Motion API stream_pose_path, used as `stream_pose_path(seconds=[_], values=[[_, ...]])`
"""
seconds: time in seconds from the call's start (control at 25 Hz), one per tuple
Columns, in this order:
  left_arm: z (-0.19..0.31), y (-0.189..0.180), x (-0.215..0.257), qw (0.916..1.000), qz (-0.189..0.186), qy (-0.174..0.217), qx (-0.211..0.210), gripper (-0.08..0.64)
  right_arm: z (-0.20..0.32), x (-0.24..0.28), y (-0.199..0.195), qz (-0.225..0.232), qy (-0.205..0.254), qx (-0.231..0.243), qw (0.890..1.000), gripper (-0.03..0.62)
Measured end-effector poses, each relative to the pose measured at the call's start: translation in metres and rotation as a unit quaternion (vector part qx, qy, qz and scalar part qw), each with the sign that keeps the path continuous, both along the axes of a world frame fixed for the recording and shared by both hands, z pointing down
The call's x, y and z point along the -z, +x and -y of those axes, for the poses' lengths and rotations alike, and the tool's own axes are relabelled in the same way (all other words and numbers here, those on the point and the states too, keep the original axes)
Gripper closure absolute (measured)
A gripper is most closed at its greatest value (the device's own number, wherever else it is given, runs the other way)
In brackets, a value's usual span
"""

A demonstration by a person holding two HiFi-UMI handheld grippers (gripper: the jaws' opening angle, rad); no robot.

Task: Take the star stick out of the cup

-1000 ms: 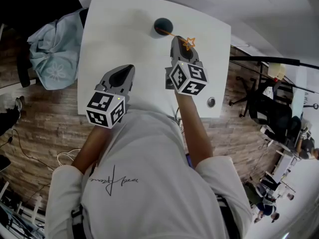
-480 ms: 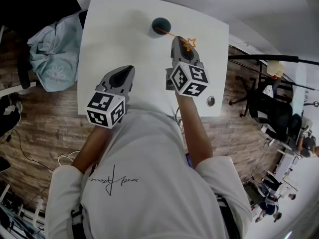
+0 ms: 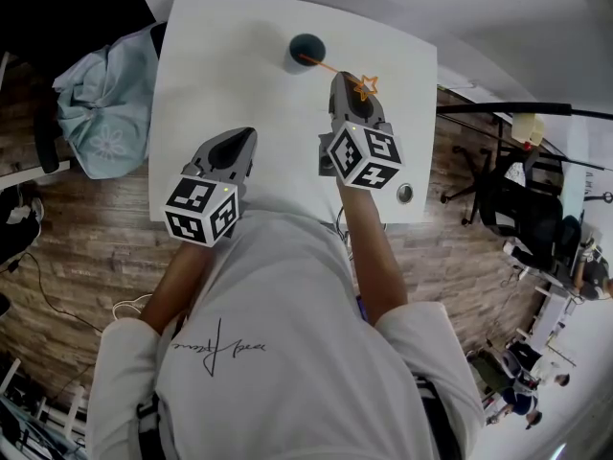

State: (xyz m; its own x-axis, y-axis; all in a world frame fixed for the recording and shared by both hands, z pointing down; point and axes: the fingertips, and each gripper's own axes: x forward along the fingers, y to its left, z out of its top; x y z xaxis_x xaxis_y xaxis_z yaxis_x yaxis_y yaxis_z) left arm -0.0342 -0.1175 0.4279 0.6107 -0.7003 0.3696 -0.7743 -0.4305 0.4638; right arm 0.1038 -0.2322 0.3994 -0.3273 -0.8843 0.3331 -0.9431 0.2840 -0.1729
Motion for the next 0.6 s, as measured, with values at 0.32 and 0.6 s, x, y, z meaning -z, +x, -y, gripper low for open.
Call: stream_pose_path(seconds=[0.32,0.6], values=[[-0.002,-0.002,-0.004,0.9999,-0.006,-0.008,0.004,0.556,-0.006,0.015,0.003,0.021,0.011,-0.014,1.0,0.566],[-0.005,0.001,-0.005,0.9999,-0.005,-0.011,0.0,0.557,-0.013,0.022,0.001,0.028,0.014,-0.014,0.999,0.566]])
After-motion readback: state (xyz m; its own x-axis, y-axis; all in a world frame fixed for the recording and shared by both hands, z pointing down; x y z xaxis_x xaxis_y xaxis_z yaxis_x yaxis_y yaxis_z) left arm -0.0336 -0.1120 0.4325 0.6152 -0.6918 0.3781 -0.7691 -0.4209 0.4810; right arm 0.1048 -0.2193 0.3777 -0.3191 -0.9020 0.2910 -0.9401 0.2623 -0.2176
